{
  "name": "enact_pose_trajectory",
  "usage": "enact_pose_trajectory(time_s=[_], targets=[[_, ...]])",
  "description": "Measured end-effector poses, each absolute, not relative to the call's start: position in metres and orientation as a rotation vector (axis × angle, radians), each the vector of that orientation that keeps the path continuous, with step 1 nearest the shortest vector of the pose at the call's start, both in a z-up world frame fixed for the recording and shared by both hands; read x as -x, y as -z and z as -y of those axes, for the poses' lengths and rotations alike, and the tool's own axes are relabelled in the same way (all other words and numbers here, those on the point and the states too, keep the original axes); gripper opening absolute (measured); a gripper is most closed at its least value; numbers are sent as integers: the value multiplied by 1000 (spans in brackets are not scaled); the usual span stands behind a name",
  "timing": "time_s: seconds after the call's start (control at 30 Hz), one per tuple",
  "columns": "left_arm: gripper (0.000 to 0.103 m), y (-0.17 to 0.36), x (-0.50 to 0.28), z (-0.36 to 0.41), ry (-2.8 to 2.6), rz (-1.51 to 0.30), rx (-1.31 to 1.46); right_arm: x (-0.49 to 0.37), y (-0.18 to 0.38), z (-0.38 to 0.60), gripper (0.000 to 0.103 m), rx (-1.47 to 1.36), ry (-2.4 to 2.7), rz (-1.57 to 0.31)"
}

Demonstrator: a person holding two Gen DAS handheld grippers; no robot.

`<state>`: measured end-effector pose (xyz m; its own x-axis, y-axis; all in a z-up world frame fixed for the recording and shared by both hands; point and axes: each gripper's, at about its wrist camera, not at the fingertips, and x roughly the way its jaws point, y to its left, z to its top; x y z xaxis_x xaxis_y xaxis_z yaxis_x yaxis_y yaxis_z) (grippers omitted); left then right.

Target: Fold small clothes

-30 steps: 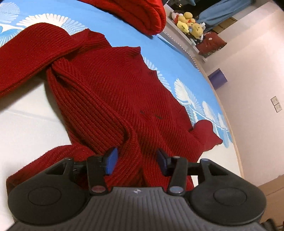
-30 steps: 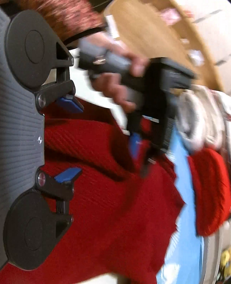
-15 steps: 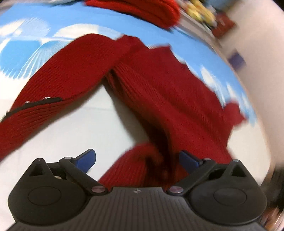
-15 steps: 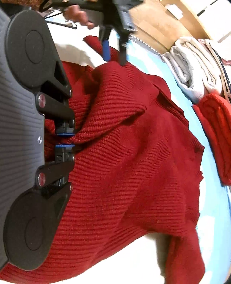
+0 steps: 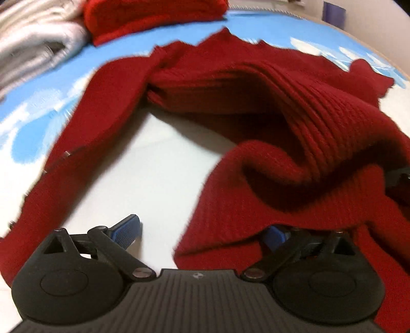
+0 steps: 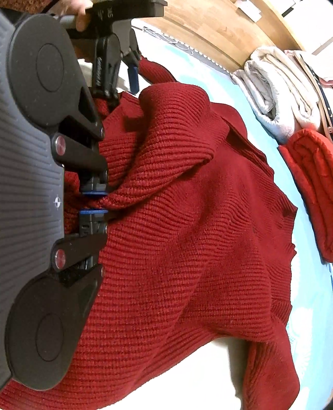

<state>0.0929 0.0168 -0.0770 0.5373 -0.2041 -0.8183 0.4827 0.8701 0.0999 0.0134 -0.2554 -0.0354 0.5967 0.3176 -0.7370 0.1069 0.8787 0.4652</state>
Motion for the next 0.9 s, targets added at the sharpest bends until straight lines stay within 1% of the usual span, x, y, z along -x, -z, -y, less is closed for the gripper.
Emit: enact_pose_trajectory(time_s=[0.03,0.1,0.13,0.17,0.2,0.27,0.3,0.33,0.37,0.4,0.47,0.53,0.6,0.7,0.73,0.8,0.83,0.87,0.9], targets=[[95,76,-93,-17,409,-898,-334,-13,36,257,11,-513,-129,-932],[65,73,-89,-14,415,-847,-332,-12,36,260,12,-526,-133,-925],[28,72,-87,-11,434,-827,-330,-10,35,261,13,-528,-136,-918],[12,69,-85,-7,445,-813,-335,-9,33,261,15,-529,-140,-908],[12,67,-85,-1,421,-793,-341,-8,30,262,15,-528,-140,-900],[12,57,-77,-1,373,-763,-334,-4,23,267,33,-538,-129,-865],[12,49,-71,-5,352,-765,-315,0,18,272,39,-554,-118,-824],[12,38,-62,-12,336,-763,-295,5,12,278,50,-571,-111,-773],[12,25,-50,-22,315,-756,-280,12,5,286,59,-589,-100,-718],[12,14,-39,-32,296,-757,-273,18,1,293,62,-602,-94,-682],[12,-3,-12,-62,238,-775,-262,27,-5,308,64,-626,-84,-642],[12,-7,10,-91,182,-854,-234,36,-5,320,64,-644,-35,-630],[12,3,35,-126,108,-954,-210,44,-6,333,64,-668,14,-617],[10,23,61,-155,-3,-1100,-292,53,-6,346,64,-703,63,-609],[10,26,66,-164,-39,-1124,-291,55,-6,351,64,-712,83,-607],[14,19,75,-178,-58,-1107,-239,57,-5,357,64,-734,126,-605],[31,12,76,-181,-47,-1088,-193,59,-3,361,64,-743,148,-603],[65,3,75,-183,-34,-1064,-133,60,-2,365,64,-753,174,-601],[81,-2,73,-183,-32,-1037,-94,59,1,367,64,-759,197,-608]])
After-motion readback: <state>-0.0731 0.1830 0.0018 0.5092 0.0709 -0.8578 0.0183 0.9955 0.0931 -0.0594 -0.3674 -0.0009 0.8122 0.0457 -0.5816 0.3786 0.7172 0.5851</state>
